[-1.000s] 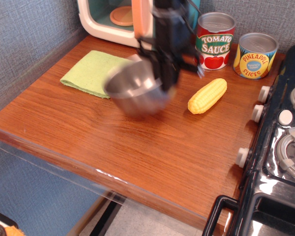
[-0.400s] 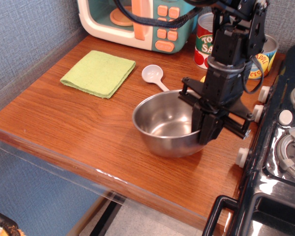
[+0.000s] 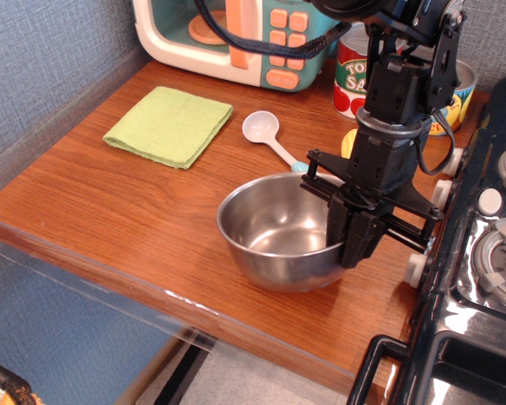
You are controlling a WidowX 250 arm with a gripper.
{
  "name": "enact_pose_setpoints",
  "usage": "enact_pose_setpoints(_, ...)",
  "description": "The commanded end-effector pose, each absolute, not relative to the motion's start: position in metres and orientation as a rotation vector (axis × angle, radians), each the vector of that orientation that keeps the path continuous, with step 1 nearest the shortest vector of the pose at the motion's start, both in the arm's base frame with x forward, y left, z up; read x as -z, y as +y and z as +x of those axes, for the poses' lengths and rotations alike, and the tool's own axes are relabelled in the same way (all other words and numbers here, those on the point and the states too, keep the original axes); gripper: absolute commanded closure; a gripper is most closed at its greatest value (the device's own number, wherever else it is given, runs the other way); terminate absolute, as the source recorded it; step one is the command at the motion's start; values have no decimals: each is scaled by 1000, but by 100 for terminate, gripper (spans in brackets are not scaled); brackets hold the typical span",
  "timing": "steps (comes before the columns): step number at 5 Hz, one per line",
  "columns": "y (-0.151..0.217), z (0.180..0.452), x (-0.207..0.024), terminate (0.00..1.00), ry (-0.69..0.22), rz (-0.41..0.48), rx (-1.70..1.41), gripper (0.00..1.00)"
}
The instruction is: Move bowl to lower right corner
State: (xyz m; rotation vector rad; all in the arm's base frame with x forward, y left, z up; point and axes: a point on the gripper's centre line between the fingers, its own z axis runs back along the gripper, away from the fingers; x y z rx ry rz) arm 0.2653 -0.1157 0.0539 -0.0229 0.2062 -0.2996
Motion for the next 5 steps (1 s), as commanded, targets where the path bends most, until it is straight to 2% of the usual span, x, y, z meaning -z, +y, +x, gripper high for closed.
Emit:
enact_pose_setpoints(1, -102, 270, -77, 0, 140, -46, 257, 0)
enact_pose_setpoints(2, -98, 278, -94, 0, 93, -77, 240, 0)
enact_pose_setpoints(3, -89, 287, -120, 0, -74, -31, 277, 0)
enact_pose_setpoints(4, -75, 301, -131, 0, -153, -38, 241, 0)
enact_pose_setpoints(5, -67, 310, -126, 0, -123, -43, 214, 0)
